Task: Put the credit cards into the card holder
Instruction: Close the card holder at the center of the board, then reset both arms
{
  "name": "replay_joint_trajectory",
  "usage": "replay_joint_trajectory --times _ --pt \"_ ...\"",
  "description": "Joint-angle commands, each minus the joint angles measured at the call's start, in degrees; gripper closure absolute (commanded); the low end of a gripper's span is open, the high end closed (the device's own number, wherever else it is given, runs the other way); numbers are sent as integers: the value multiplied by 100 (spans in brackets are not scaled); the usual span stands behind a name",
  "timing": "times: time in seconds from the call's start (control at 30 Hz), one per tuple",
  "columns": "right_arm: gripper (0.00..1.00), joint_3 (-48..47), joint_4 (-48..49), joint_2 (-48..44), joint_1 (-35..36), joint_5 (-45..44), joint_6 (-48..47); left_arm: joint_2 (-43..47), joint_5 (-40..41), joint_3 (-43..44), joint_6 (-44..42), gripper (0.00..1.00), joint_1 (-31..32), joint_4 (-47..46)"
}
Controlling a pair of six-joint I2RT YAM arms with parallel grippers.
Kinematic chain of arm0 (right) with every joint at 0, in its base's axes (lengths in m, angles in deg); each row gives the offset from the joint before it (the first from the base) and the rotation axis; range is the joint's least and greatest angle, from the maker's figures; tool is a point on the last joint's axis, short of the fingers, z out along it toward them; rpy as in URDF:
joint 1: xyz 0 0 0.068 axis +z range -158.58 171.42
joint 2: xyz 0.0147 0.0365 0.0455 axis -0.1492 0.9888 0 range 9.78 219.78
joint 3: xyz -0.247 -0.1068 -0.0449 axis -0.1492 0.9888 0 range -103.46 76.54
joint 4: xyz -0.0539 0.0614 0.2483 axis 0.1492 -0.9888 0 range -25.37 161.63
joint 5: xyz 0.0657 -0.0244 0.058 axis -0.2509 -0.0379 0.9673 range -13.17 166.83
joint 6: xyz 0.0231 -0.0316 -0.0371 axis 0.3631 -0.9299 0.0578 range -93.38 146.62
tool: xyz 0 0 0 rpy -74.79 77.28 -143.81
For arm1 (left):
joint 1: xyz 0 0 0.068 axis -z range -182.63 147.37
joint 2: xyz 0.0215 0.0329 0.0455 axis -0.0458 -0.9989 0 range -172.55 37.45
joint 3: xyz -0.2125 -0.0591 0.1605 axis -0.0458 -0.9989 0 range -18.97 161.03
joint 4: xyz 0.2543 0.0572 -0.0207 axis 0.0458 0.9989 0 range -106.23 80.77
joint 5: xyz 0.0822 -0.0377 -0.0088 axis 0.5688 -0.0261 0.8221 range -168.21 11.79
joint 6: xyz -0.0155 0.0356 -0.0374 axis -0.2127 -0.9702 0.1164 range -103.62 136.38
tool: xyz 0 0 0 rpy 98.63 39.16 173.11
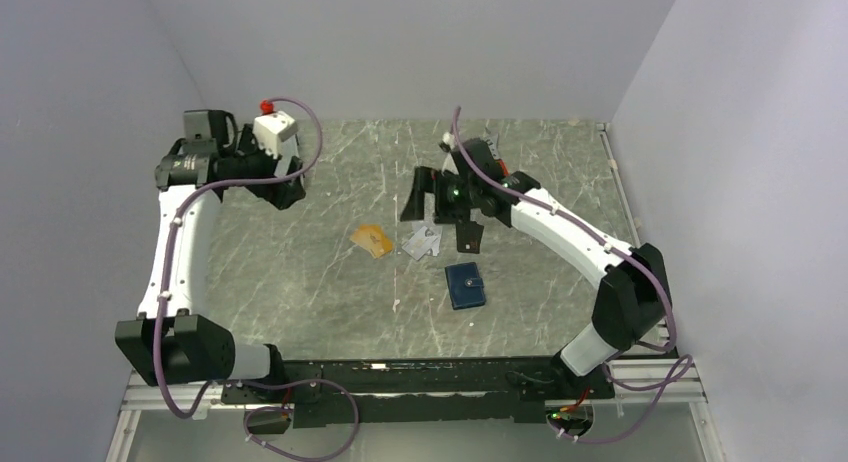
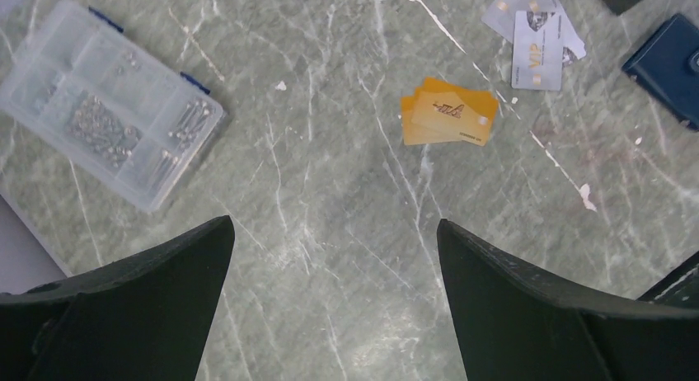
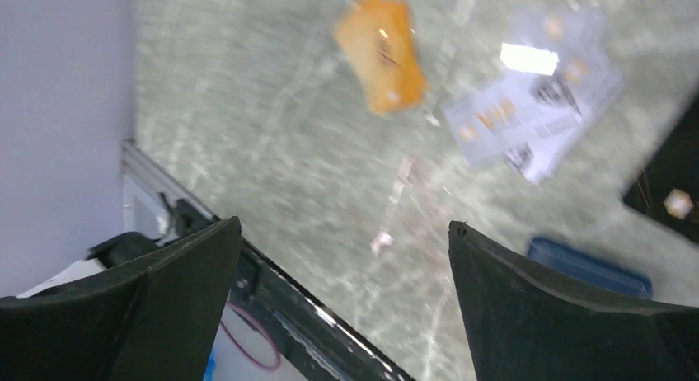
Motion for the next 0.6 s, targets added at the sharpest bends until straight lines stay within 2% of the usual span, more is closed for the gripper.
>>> replay_joint_trajectory --times 0.0,0.17,0.3,0.37,0.43,0.5,0.57 --pt "0 -1366 -173 257 148 440 -380 342 -960 -132 488 1 -630 -209" --pt "0 -2548 -451 592 10 236 -888 41 -2412 -99 1254 1 -1817 -441" --pt "0 -2580 -450 634 -651 -499 -1049 -387 -2440 -352 1890 1 -2381 -1023" --pt "0 -1991 -6 357 -1064 -1272 -1067 -342 -2368 -938 2341 1 -2606 -1789" --pt "0 -990 896 -32 -1366 -2133 -1162 -119 -2262 -1755 2664 1 -2668 -2872" --pt "0 180 2006 -374 -1494 -3398 -1309 185 -2010 -2618 2725 1 -2645 -4012" --pt "0 929 2729 -531 -1595 -4162 -1544 447 -1842 -3362 2599 0 -2619 -4974"
